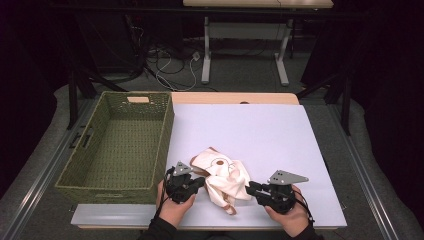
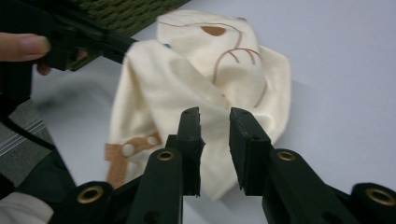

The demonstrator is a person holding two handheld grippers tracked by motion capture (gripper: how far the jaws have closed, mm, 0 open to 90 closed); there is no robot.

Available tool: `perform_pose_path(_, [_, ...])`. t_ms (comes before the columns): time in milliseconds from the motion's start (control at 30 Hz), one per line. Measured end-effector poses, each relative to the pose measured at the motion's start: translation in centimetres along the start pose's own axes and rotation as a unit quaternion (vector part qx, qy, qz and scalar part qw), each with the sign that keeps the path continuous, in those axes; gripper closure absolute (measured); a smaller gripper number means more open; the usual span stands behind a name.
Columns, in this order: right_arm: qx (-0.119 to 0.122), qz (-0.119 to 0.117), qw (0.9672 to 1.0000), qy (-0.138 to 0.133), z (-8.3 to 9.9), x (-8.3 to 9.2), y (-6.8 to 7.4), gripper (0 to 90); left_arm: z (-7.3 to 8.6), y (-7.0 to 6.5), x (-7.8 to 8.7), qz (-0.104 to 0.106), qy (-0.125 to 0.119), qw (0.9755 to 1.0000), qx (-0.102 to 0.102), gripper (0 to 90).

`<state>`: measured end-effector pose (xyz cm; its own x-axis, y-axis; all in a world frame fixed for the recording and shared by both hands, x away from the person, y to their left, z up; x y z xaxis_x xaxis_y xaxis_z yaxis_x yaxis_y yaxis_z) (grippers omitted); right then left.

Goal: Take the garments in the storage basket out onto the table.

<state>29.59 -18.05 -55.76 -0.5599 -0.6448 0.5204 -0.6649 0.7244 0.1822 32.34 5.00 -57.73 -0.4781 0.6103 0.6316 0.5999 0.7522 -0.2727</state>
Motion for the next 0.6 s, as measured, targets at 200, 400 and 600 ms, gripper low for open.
perform_pose_path(200, [-0.015, 0.025, 0.9993, 0.024, 0.8, -1.1, -1.9, 66.1, -0.1, 0.2, 0.1, -0.001, -0.003, 1.0, 0.002, 88.1])
perform_pose_path(400, [-0.036, 0.036, 0.9983, 0.029, 1.1, -1.9, -3.1, 64.4, -0.2, 0.4, 0.2, -0.001, -0.005, 1.0, 0.006, 88.2])
perform_pose_path(600, [-0.046, 0.029, 0.9973, 0.049, 1.5, -3.1, -3.3, 61.6, -0.2, 0.6, 0.2, -0.001, -0.005, 1.0, 0.005, 88.1])
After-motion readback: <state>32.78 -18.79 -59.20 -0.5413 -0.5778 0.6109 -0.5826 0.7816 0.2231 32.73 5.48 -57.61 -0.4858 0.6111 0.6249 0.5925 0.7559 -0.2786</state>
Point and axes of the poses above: each handheld gripper's, and its own axes: x roughly backward along the jaws, z roughly out of its underside, y roughly to its left, the point moved 6 cm from there along -x, roughly forward along the jaws
